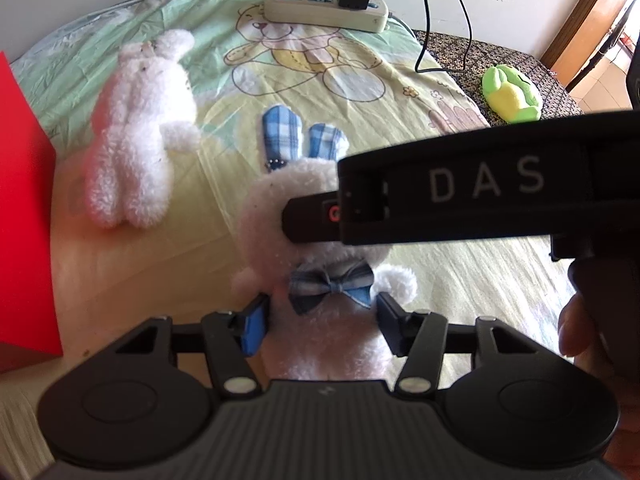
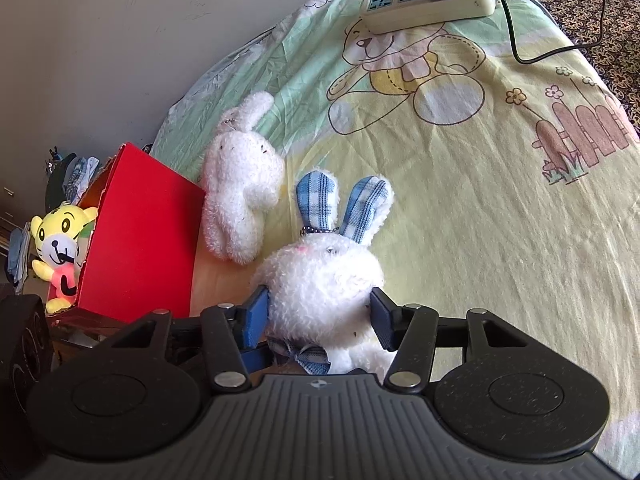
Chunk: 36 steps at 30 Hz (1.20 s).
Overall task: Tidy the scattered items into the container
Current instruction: 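Lift the plaid-eared white bunny with the right gripper toward the red box, then lower the plaid-eared bunny into the red box beside the tiger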
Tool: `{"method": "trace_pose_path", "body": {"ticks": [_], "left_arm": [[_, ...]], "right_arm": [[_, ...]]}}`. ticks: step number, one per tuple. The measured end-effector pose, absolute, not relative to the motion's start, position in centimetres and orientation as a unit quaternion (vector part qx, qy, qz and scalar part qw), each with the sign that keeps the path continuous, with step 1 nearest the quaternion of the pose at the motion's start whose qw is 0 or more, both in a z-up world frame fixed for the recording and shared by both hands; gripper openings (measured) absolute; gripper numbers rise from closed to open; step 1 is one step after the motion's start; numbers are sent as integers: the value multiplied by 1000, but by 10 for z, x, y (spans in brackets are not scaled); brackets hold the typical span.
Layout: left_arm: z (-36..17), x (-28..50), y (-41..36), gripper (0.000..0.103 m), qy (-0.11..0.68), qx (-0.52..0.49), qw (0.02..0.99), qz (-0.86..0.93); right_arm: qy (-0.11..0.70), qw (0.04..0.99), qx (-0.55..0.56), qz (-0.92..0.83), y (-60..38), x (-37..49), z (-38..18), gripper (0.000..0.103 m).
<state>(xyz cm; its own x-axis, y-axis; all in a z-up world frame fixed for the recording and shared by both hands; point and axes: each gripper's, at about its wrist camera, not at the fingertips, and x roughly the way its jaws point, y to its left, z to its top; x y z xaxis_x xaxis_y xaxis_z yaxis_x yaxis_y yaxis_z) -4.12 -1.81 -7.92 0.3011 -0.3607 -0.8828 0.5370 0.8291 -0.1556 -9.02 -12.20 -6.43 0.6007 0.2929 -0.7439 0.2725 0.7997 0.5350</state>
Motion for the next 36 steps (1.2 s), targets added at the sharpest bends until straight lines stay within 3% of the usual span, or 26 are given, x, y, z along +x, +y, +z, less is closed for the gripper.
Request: {"method": "trace_pose_path", "body": {"ticks": [14, 20, 23, 36], "left_arm": [[-22, -64, 13, 52, 411, 90, 868, -265], [17, -58, 53, 52, 370, 75, 891, -253], [39, -58, 79, 42, 342, 68, 903, -250], [67, -27, 186, 41, 315, 37, 924, -215]], "right_arm": [[371, 864, 338, 45, -104, -94, -18, 56], [328, 888, 314, 69, -67, -80, 17, 56], [321, 895, 300, 78, -45, -73, 27, 56], [275, 923, 247, 107, 55, -27, 55, 55]]}}
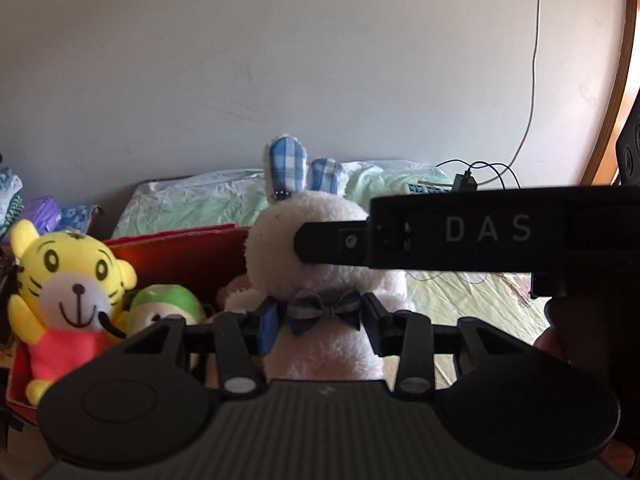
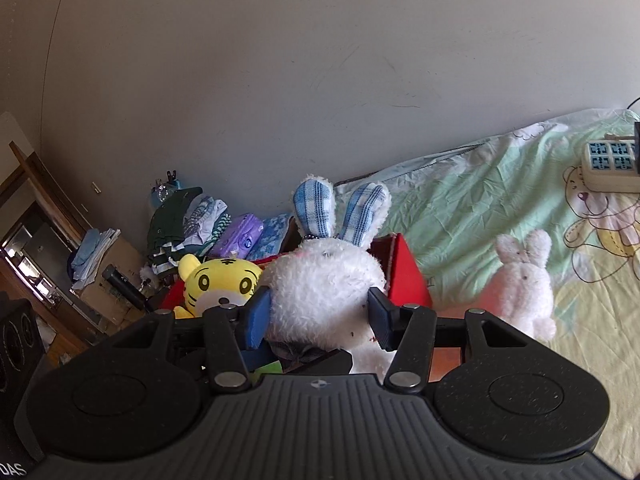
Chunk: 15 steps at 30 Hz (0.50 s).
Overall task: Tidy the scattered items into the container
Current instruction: 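Lower the plaid-eared bunny into the red box beside the tiger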
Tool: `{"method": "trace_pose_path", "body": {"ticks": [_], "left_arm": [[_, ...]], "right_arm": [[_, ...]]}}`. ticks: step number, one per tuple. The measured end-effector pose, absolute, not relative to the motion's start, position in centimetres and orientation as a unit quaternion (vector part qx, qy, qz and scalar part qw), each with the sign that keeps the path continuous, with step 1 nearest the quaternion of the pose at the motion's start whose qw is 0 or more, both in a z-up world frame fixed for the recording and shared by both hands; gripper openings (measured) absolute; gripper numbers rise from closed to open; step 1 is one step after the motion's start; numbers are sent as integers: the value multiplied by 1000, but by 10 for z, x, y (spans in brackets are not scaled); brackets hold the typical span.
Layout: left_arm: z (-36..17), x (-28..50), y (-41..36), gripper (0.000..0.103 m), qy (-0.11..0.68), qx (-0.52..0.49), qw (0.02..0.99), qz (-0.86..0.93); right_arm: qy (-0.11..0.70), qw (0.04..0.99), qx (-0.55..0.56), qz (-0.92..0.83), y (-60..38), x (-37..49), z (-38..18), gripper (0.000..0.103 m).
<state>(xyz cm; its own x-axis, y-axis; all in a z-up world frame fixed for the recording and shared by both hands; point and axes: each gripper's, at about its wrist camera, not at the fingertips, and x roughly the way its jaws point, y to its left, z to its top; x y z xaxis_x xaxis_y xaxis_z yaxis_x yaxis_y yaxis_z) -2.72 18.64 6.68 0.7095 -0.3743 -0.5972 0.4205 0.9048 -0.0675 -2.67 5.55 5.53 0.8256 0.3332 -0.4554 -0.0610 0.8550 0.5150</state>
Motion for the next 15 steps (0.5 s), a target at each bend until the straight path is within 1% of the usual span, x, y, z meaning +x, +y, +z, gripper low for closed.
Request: {"method": "trace_pose_path", "body": {"ticks": [5, 15], "left_arm": [[62, -7, 221, 41, 314, 41, 928, -198], [15, 26, 251, 42, 372, 33, 903, -214]], "right_arm": [[271, 926, 241, 107, 88, -4, 48, 55], [325, 917, 224, 53, 126, 22, 17, 55]]}}
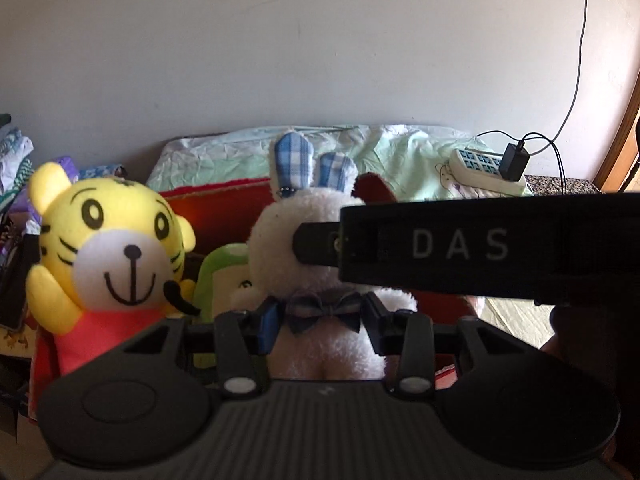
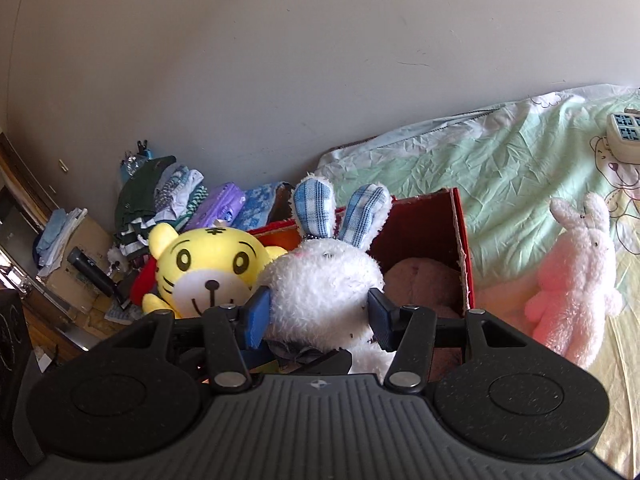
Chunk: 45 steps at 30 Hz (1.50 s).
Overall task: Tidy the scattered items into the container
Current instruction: 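Lower the plaid-eared bunny into the red box beside the tiger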
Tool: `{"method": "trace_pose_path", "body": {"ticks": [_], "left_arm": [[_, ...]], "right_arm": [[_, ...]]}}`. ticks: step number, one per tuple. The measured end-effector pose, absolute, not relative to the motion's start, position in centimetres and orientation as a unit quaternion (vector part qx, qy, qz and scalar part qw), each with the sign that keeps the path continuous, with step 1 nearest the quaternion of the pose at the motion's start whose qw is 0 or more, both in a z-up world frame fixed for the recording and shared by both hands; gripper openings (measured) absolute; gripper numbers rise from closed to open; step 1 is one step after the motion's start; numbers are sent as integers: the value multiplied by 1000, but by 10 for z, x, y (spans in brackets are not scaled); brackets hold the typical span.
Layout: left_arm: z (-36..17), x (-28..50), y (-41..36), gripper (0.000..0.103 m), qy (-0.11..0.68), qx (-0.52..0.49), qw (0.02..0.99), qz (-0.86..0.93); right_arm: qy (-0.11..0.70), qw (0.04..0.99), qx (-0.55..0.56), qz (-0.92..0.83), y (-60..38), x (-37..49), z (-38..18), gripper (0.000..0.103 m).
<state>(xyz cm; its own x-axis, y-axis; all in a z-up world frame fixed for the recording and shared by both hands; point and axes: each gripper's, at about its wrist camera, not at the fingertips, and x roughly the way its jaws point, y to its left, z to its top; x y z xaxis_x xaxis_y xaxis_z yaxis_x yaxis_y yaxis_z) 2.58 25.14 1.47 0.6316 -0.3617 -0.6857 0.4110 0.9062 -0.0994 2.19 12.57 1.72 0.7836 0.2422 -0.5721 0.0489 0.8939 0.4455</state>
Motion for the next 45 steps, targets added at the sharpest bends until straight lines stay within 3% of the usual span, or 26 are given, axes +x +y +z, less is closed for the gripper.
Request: {"method": "trace_pose_path", "body": {"ticks": [29, 37, 39, 43, 45], "left_arm": [[-8, 16, 273, 54, 395, 7, 886, -241], [-3, 19, 287, 60, 404, -6, 884, -235], [0, 19, 289, 59, 403, -10, 885, -234], [7, 16, 288, 57, 390, -6, 889, -238], [7, 17, 284, 56, 390, -6, 887, -246]], "right_arm": [[372, 914, 141, 77, 155, 15, -5, 62], [337, 923, 168, 74, 144, 6, 8, 62], [332, 922, 185, 67, 138, 5, 11, 60], [340, 913, 219, 58, 129, 8, 8, 39], [347, 908, 229, 52, 126, 11, 5, 38]]}}
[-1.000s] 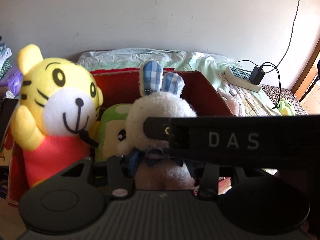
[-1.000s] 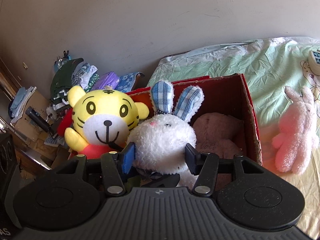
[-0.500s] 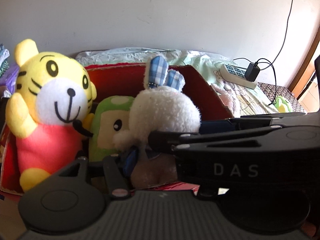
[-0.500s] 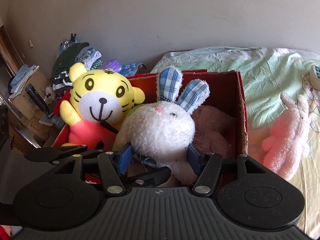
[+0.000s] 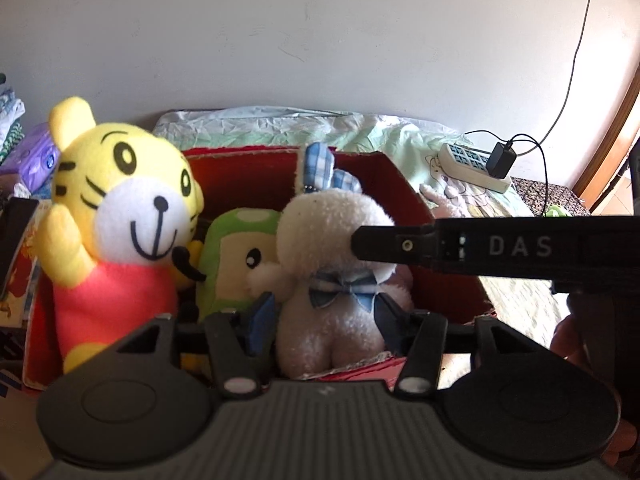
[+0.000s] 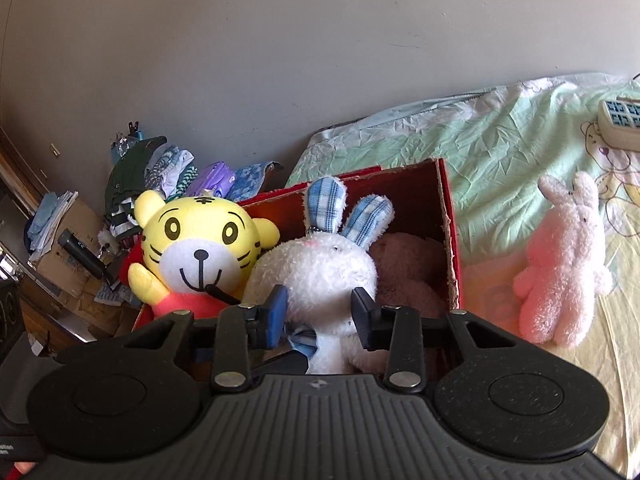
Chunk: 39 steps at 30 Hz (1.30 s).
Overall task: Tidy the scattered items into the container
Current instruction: 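Lower the plaid-eared bunny into the red box beside the tiger, then open the right gripper and withdraw it up out of the box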
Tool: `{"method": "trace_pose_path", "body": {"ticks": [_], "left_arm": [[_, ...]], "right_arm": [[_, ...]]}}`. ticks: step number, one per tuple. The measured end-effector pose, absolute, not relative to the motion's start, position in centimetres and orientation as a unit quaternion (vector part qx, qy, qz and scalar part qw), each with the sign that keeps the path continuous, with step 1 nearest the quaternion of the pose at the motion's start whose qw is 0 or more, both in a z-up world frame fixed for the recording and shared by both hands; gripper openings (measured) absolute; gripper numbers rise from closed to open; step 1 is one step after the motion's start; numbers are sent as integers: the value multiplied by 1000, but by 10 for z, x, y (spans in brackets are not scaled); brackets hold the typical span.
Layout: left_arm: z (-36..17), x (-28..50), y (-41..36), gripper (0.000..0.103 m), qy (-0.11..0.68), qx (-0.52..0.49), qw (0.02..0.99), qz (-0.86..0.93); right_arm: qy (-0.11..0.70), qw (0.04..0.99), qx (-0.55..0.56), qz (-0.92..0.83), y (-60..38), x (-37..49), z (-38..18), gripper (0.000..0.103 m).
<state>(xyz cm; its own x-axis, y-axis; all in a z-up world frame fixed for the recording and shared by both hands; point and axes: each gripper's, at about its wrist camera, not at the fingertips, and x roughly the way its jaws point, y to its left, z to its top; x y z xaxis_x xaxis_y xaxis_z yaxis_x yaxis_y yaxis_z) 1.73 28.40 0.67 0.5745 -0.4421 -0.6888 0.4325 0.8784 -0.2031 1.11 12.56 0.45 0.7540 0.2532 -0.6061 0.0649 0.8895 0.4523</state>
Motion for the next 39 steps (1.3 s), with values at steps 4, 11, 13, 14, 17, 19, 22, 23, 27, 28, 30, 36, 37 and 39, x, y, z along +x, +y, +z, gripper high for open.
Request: {"method": "trace_pose_path", "body": {"ticks": [4, 11, 13, 14, 17, 19, 22, 23, 27, 28, 30, 36, 37, 39], "left_arm": [[-1, 24, 267, 53, 404, 1, 878, -258], [-5, 31, 254, 60, 401, 16, 878, -260], [-4, 30, 254, 61, 399, 18, 879, -262], [-4, 28, 254, 63, 398, 20, 879, -264], [-9, 25, 254, 64, 398, 28, 879, -261], [-8, 23, 253, 64, 393, 35, 881, -259], [-4, 26, 258, 64, 399, 20, 879, -260], [-4, 28, 261, 63, 404, 13, 878, -258], [1, 34, 269, 62, 417, -6, 875, -244], [1, 35, 270, 62, 417, -4, 877, -240], [1, 37, 269, 62, 419, 3, 878, -231], [-3, 38, 263, 61, 430, 13, 875, -222], [-3, 38, 262, 61, 433, 17, 874, -218], [-3, 40, 261, 61, 438, 19, 873, -213]], "right_arm": [[350, 910, 222, 30, 123, 11, 3, 36], [347, 909, 231, 27, 113, 11, 0, 36], [345, 905, 245, 35, 110, 12, -1, 36], [348, 904, 246, 40, 110, 13, -3, 36], [352, 906, 233, 41, 116, 17, -6, 36], [349, 905, 239, 44, 116, 16, -5, 37], [344, 905, 247, 48, 113, 13, -2, 37], [342, 904, 250, 49, 112, 12, -1, 37], [342, 908, 241, 38, 111, 9, 1, 37], [343, 908, 239, 37, 111, 9, 1, 37], [345, 907, 238, 34, 111, 8, 0, 37], [353, 903, 241, 37, 111, 8, -4, 37], [353, 903, 244, 37, 111, 7, -4, 37], [353, 902, 245, 37, 111, 6, -4, 37]]}}
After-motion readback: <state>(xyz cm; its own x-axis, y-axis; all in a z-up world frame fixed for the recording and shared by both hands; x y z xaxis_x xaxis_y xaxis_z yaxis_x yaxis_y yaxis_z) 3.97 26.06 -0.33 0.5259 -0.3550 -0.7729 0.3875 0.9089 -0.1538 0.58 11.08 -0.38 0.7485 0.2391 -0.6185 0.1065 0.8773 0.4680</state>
